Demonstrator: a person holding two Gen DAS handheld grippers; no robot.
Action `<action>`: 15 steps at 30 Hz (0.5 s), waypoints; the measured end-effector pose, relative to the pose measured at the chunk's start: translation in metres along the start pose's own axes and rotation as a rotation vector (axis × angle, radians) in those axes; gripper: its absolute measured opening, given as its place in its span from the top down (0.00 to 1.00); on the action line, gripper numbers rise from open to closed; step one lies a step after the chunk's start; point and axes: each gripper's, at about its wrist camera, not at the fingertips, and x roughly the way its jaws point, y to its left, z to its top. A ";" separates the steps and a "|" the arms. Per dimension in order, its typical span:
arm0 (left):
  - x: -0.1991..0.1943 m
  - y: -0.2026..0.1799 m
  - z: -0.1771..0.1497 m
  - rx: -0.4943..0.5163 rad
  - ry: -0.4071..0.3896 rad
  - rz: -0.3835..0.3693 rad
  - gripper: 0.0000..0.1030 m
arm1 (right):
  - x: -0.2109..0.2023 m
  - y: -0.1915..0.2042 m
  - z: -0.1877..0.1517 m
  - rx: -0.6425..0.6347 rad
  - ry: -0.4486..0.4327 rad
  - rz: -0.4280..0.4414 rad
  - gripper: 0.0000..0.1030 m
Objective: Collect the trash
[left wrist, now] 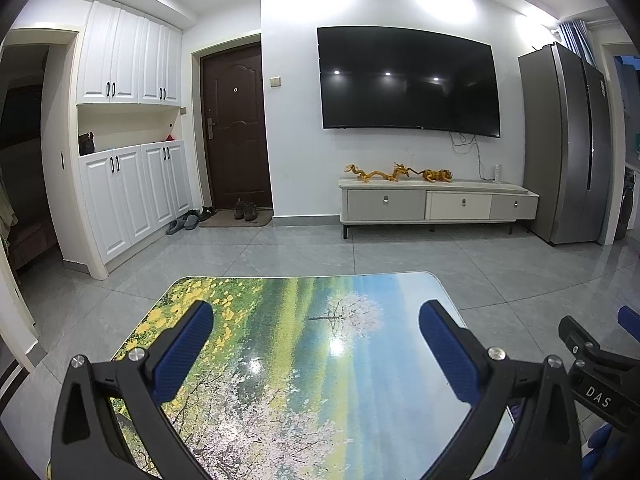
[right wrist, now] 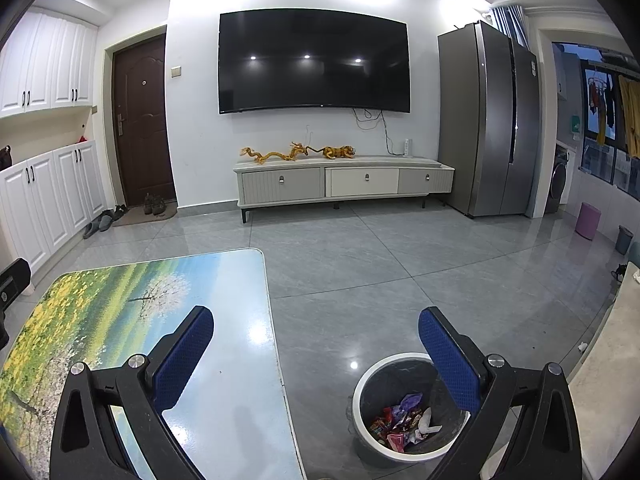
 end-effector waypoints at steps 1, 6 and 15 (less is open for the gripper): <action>0.000 0.000 0.000 0.000 0.000 0.000 0.00 | 0.000 0.000 0.000 0.000 0.000 0.000 0.00; -0.001 0.000 -0.001 0.000 0.000 0.003 0.00 | 0.000 0.000 0.000 0.000 -0.001 0.000 0.00; 0.002 0.001 -0.003 -0.002 0.014 0.017 0.00 | 0.001 -0.001 0.000 0.002 -0.002 -0.015 0.00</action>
